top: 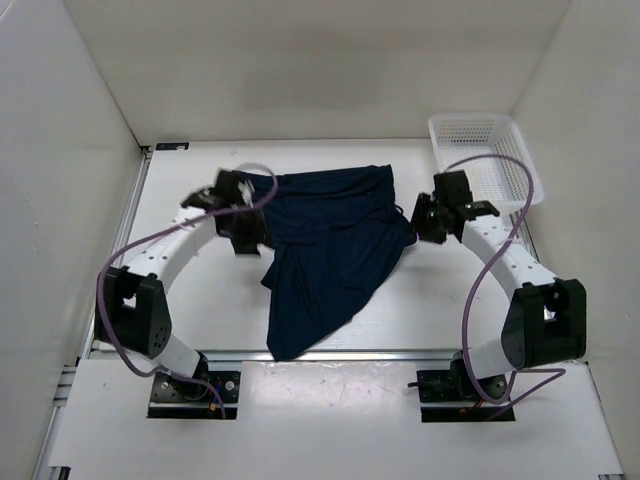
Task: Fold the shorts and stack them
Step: Flatten the shorts out
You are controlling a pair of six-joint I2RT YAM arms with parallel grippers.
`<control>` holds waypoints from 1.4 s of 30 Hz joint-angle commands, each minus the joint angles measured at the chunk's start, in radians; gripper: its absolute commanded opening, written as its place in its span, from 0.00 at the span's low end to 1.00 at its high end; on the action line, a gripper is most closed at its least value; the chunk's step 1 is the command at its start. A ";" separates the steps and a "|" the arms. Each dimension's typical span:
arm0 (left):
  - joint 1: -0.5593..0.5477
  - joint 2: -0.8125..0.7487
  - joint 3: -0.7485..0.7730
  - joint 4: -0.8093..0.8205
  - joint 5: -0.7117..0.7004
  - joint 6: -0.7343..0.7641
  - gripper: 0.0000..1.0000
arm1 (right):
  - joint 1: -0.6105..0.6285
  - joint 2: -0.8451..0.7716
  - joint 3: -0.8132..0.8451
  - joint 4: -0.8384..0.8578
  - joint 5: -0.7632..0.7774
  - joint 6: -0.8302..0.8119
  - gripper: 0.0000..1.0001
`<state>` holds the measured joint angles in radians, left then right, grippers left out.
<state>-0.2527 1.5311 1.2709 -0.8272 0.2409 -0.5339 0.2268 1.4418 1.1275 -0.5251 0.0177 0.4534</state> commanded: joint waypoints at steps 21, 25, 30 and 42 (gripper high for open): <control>-0.089 0.129 -0.274 0.089 -0.167 -0.155 0.33 | -0.024 -0.089 -0.264 0.074 -0.185 0.030 0.65; -0.080 0.138 -0.255 0.089 -0.158 -0.146 0.42 | -0.024 -0.070 -0.264 0.074 -0.185 0.030 0.65; -0.071 0.150 -0.255 0.099 -0.158 -0.136 0.56 | -0.024 0.002 -0.246 0.109 -0.211 0.048 0.68; -0.059 0.239 -0.159 0.142 -0.075 -0.088 0.10 | -0.024 0.238 -0.132 0.192 -0.240 0.080 0.13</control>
<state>-0.3244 1.7836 1.0790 -0.7204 0.1429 -0.6525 0.2070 1.6642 0.9436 -0.3714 -0.1978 0.5297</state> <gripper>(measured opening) 0.119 0.165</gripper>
